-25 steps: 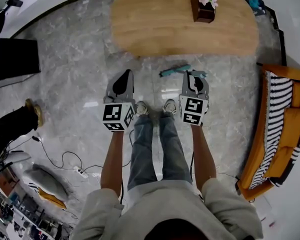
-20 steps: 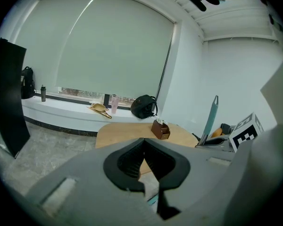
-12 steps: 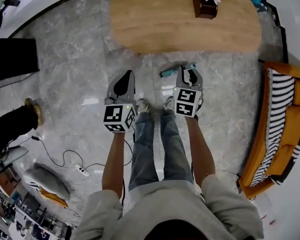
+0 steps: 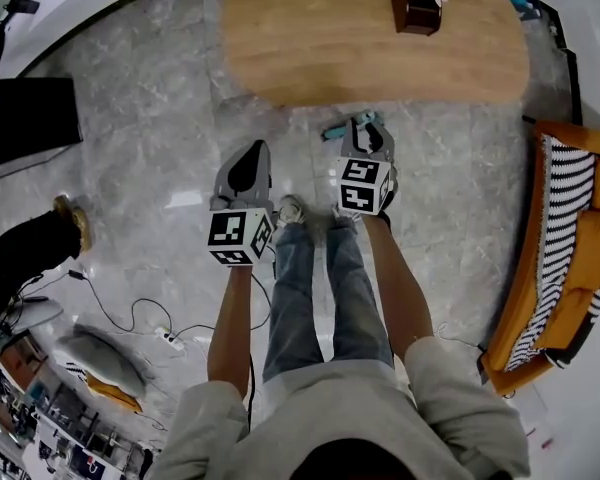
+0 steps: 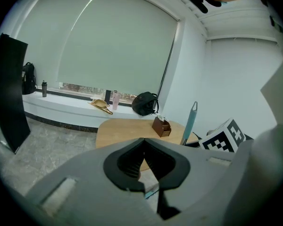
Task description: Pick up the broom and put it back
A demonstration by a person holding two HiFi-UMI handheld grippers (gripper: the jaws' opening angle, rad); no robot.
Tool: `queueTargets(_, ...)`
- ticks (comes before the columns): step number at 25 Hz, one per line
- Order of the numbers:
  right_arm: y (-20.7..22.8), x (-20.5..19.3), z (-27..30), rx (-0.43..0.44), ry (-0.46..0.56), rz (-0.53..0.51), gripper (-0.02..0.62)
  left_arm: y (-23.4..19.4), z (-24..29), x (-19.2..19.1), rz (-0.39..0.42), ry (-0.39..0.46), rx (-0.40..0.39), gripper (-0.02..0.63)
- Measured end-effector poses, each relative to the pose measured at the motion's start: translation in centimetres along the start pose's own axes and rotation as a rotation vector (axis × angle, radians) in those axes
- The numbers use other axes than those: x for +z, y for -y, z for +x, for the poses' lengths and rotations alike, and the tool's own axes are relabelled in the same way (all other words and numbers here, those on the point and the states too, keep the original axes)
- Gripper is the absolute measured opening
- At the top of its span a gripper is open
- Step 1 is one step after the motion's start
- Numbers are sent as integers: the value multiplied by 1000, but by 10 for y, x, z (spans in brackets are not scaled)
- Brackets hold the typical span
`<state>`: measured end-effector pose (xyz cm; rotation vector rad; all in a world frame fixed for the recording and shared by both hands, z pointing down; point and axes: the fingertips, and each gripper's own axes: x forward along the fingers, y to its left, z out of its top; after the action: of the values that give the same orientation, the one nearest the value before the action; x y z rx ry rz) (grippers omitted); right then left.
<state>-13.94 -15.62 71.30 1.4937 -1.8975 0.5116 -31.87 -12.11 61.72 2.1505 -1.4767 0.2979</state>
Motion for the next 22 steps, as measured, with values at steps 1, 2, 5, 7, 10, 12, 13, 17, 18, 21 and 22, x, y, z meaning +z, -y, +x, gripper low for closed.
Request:
queueTargets(1,-1,2,3,3,1,-4,89,-1,1,0,0,1,0,3)
queueTargets(2,-2,4,7,7,2,-8,89,-1,2,1,-1,1,-1,3)
queueTargets(5,-3,10,16,13,4,-13,89,-3,5,1,-5,1,1,3)
queueTargets(7,-2,14,23,14,4,-17,89,-4,6,1,-7,0,1,3)
queueTargets(10,0,20,31,14,6,-16,89,-4,8,1,-7,-2,1,3)
queueTargets(12,0,24,38,19,7,-19,89,-5,10,2,-7,-3,2,3)
queueTargets(13,0,26,41,22,6,-21,89,-6,10,2,-7,-4,2,3)
queueTargets(17,3,33,51,31,8,-24,89,-8,10,1,-8,-4,5,3)
queueTargets(18,3,35,52,33,9,-26,89,-9,10,1,-7,-4,6,3)
queueTargets(21,5,38,57,38,11,-34,91,-10,10,2,-7,-4,8,3)
queueTargets(22,6,40,58,39,13,-34,91,-9,10,2,-7,-4,8,3)
